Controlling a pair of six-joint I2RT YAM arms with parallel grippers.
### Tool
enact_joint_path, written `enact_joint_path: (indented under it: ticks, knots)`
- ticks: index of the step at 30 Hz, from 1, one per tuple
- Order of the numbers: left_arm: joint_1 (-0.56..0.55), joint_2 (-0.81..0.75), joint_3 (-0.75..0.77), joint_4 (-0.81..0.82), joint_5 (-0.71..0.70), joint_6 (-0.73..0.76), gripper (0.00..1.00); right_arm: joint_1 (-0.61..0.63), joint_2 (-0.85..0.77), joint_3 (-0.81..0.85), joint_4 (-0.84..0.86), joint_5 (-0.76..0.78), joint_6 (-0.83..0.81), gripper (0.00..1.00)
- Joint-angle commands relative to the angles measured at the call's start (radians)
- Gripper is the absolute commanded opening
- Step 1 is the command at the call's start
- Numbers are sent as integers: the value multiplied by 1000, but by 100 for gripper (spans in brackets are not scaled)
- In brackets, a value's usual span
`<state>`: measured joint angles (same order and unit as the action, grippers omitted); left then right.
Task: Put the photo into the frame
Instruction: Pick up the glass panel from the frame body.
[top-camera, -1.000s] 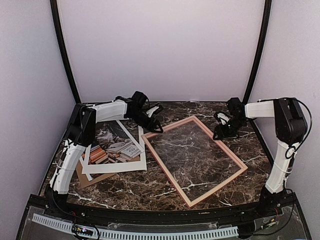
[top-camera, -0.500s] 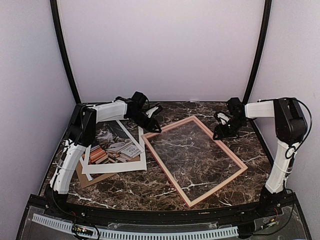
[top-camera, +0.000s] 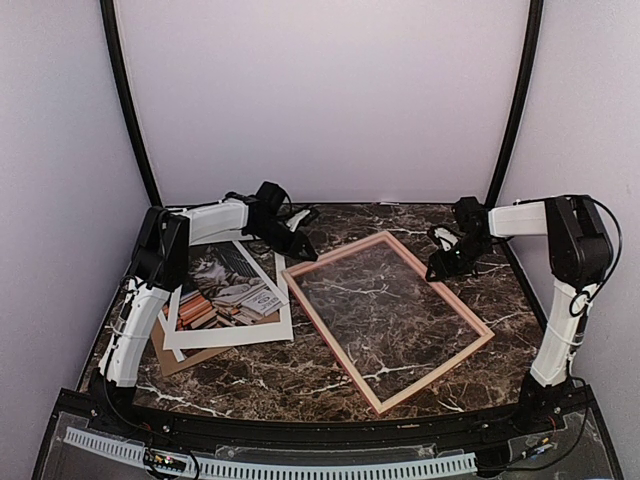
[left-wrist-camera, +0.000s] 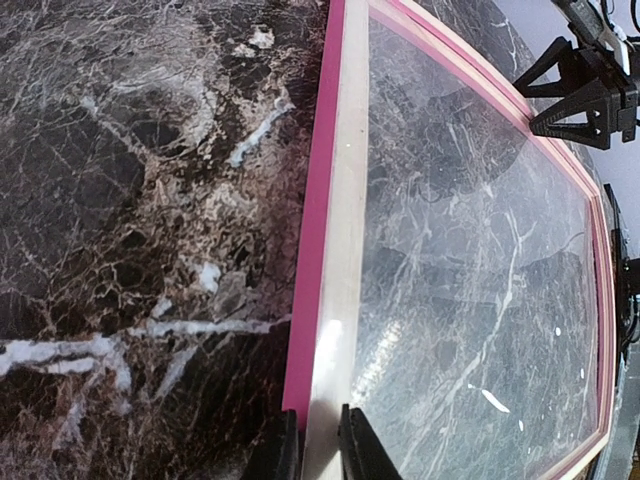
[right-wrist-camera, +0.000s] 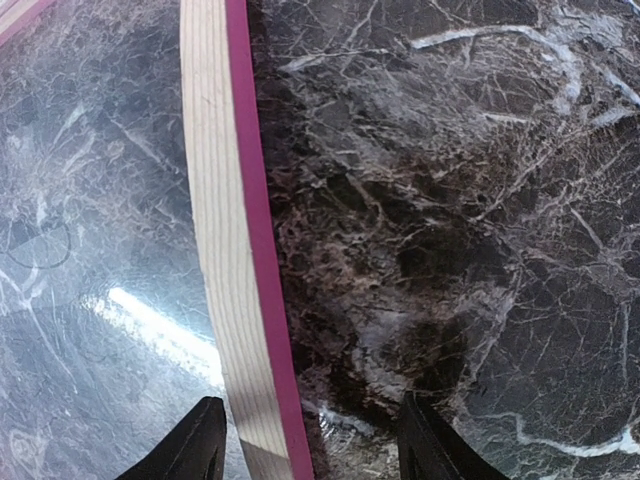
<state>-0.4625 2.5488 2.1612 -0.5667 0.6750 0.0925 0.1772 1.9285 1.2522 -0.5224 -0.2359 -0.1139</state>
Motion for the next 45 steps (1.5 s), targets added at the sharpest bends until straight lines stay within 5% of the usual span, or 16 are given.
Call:
enact_joint_path:
  ticks: [1,8,26,45]
  knots:
    - [15,17,10,-34,-6,-1,12,-1,20,10,4,-2,5,59]
    - [35,18,22,-32,40,-20,0,-1,19,12,1,0,7,59]
    - [98,4,33,27,148,-124,0,-1,1,12,3,10,18,59]
    - [98,-60,117,-118,47,-85,0,-2,4,71,31,-57,70,61]
